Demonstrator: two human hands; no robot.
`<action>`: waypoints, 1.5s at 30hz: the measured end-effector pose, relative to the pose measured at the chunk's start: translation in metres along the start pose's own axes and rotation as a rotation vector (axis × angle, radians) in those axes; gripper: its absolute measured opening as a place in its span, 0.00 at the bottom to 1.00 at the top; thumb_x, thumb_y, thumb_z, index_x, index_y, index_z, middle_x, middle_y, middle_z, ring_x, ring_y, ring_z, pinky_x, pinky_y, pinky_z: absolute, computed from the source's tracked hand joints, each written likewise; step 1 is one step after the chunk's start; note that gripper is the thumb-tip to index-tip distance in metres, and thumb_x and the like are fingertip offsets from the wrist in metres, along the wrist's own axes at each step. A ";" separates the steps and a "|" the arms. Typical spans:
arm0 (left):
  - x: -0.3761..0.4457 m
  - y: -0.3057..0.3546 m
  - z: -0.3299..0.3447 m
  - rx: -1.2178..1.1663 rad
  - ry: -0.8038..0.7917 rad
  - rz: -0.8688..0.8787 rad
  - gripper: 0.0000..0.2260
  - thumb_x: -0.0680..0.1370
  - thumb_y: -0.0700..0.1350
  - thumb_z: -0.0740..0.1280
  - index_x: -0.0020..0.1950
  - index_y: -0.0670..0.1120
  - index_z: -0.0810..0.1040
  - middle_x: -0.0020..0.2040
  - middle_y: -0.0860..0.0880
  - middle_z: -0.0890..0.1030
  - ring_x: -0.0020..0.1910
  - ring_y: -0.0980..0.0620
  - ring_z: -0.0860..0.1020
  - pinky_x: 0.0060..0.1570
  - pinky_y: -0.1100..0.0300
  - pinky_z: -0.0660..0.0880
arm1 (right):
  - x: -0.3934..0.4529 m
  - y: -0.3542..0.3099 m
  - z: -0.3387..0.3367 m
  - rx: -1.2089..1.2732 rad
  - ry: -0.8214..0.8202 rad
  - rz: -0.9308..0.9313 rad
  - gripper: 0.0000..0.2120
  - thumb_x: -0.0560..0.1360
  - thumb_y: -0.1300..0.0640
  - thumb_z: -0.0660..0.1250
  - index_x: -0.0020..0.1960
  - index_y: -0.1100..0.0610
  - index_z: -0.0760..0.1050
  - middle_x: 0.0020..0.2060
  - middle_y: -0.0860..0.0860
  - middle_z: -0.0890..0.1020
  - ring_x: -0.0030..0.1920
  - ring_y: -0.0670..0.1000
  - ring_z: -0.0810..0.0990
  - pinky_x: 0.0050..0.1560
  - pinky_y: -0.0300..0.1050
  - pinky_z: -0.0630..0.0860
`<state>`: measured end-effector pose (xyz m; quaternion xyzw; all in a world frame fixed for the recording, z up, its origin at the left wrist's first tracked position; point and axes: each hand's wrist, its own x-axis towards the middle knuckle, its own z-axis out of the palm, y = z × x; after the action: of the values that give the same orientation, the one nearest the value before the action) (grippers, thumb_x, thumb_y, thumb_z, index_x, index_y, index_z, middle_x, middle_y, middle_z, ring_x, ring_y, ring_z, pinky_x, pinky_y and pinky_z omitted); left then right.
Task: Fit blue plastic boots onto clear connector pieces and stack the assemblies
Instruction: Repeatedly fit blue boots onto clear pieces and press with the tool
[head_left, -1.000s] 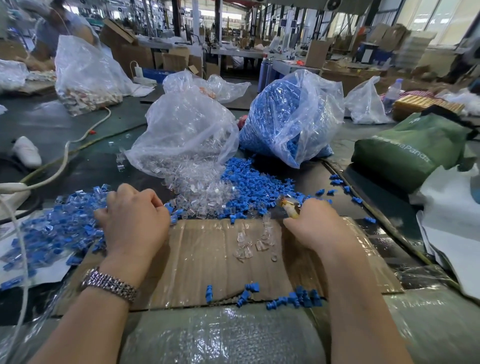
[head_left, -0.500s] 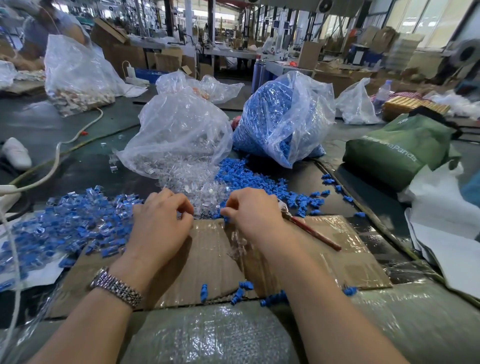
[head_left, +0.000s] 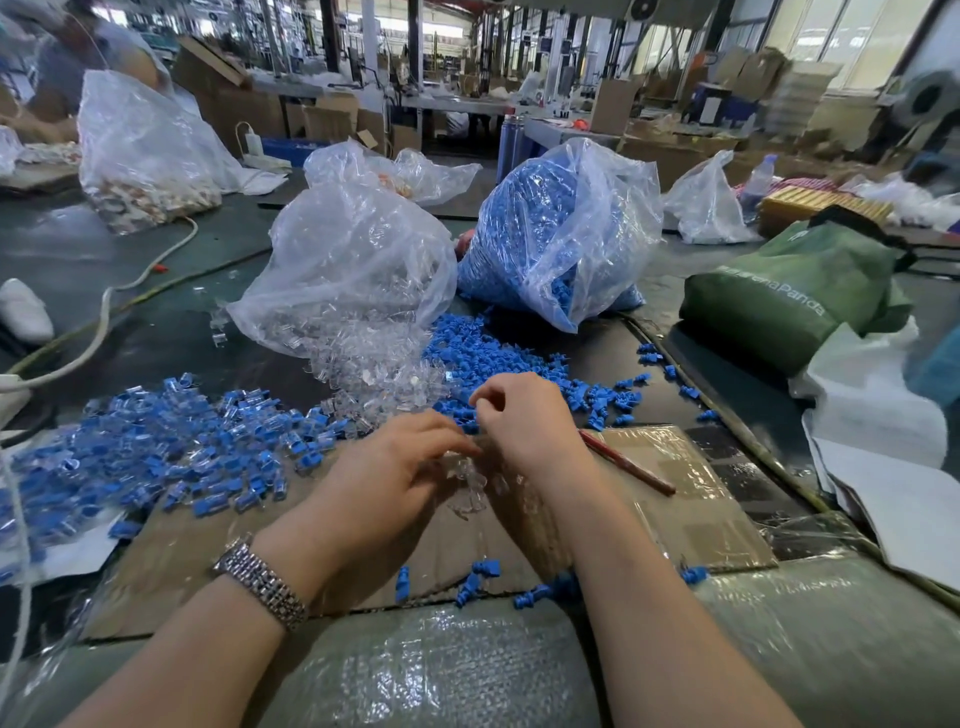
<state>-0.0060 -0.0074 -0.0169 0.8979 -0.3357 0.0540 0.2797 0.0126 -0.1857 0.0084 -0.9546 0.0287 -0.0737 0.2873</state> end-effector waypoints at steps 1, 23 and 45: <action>0.000 0.000 0.001 0.032 -0.031 0.018 0.15 0.81 0.43 0.67 0.65 0.58 0.80 0.63 0.63 0.76 0.63 0.60 0.72 0.65 0.58 0.72 | -0.001 0.001 -0.002 0.032 0.020 -0.005 0.08 0.81 0.58 0.66 0.53 0.54 0.84 0.50 0.49 0.86 0.52 0.50 0.81 0.56 0.45 0.76; -0.001 -0.001 -0.022 -1.147 0.270 -0.457 0.14 0.66 0.37 0.76 0.48 0.36 0.79 0.44 0.37 0.85 0.43 0.44 0.86 0.43 0.61 0.82 | -0.011 -0.003 -0.012 0.805 -0.195 -0.120 0.01 0.79 0.59 0.71 0.49 0.56 0.81 0.35 0.47 0.85 0.38 0.44 0.83 0.43 0.35 0.77; -0.004 0.001 -0.032 -1.308 0.223 -0.372 0.09 0.73 0.40 0.73 0.52 0.41 0.87 0.53 0.37 0.86 0.52 0.42 0.86 0.49 0.60 0.82 | -0.021 -0.013 -0.015 0.654 -0.146 -0.394 0.02 0.81 0.63 0.69 0.50 0.58 0.79 0.40 0.48 0.82 0.43 0.49 0.80 0.52 0.51 0.79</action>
<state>-0.0070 0.0119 0.0091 0.5763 -0.1090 -0.1163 0.8015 -0.0106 -0.1812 0.0251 -0.8025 -0.2007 -0.0645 0.5582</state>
